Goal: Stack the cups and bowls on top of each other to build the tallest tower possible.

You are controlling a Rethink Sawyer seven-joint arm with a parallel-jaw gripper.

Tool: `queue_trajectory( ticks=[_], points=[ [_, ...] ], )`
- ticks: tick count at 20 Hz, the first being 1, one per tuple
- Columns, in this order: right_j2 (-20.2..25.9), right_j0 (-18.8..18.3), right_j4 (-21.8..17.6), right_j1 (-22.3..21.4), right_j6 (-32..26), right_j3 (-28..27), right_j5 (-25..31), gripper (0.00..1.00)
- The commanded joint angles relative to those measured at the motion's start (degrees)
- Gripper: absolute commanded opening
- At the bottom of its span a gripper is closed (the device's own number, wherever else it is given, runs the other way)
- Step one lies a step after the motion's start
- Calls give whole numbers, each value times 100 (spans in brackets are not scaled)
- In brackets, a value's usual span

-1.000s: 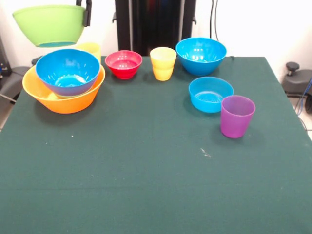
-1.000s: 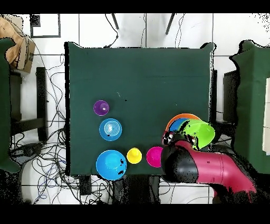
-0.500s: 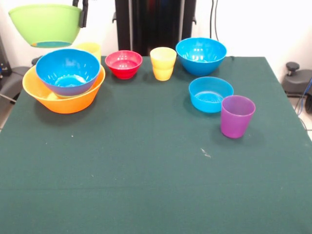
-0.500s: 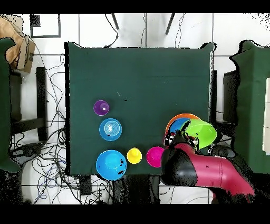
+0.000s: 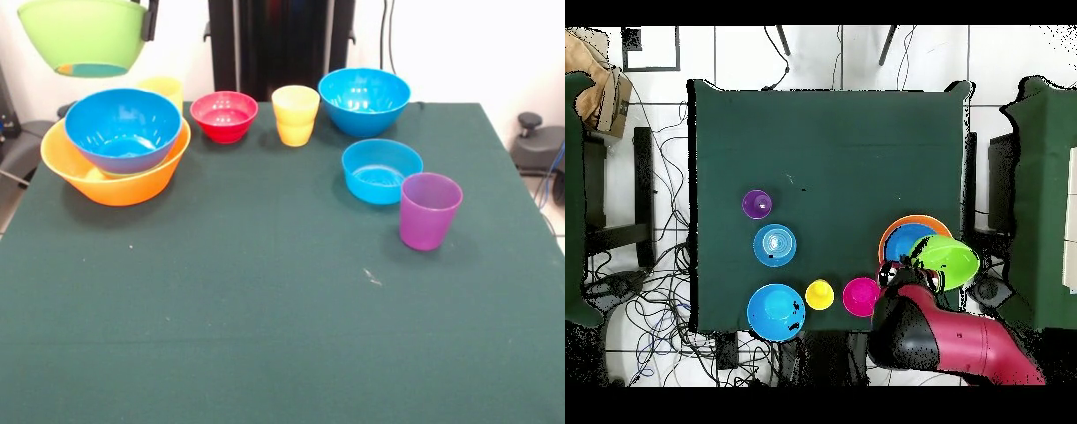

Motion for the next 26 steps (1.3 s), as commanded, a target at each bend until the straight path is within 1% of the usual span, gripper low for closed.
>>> queue_trajectory(
  ticks=[1, 8, 10, 13, 18, 21, 26],
  points=[
    [-153, 169, -423, 83, 336, 412, -218, 0],
    [-290, 258, -537, 116, 334, 414, -323, 0],
    [-309, 264, -538, 98, 330, 447, -272, 0],
    [-176, 154, -421, 92, 161, 513, 21, 0],
    [209, -222, 37, 49, -291, 713, 724, 0],
    [334, -332, 137, 44, -444, 742, 958, 0],
    [401, -357, 77, 121, -400, 712, 1025, 0]
  ],
)
